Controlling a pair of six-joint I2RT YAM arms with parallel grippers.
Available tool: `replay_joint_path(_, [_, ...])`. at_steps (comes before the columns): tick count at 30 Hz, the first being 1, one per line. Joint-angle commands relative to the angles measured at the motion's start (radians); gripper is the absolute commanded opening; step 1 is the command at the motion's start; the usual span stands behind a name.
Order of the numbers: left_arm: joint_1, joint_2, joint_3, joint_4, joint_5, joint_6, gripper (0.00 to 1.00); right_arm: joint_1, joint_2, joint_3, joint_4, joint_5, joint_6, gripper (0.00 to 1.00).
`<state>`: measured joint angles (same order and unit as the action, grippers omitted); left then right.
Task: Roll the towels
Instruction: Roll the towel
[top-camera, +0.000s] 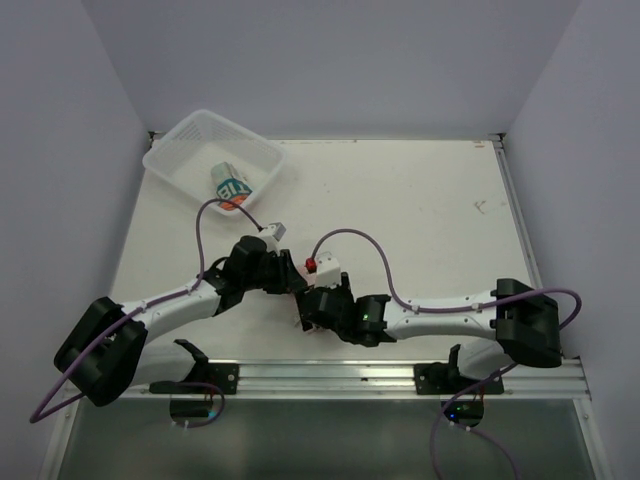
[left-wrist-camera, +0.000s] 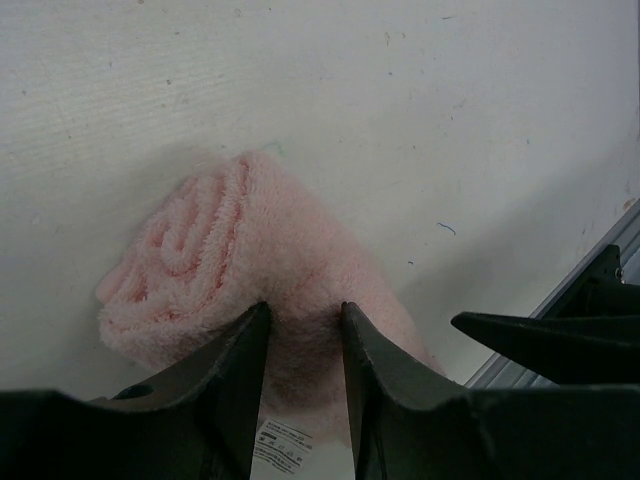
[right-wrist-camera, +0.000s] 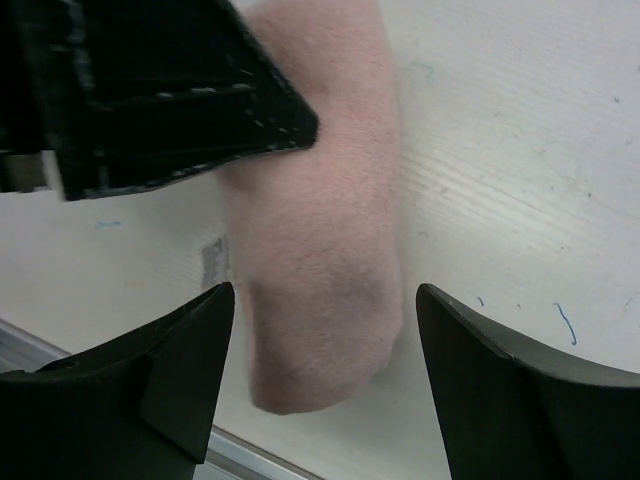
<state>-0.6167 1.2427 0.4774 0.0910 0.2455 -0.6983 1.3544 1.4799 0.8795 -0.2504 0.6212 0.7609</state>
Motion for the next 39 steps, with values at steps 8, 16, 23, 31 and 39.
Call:
replay_joint_path(8, [-0.005,0.015,-0.016,-0.069,-0.029,-0.001,0.4,-0.075,0.028,-0.112,0.154,-0.224,0.044,0.75])
replay_joint_path(16, [-0.005,0.0,0.043,-0.154,-0.044,-0.004,0.45,-0.075,0.069,-0.14,0.235,-0.21,0.035,0.39])
replay_joint_path(23, [-0.005,-0.017,0.174,-0.365,-0.152,-0.035,0.68,-0.057,0.117,-0.093,0.234,-0.143,0.031,0.23])
replay_joint_path(31, [-0.005,-0.011,0.371,-0.649,-0.285,-0.089,0.79,0.002,0.2,-0.021,0.197,0.05,0.089,0.17])
replay_joint_path(39, [-0.005,-0.023,0.322,-0.702,-0.293,-0.13,0.8,0.057,0.278,0.073,0.177,0.16,0.092,0.16])
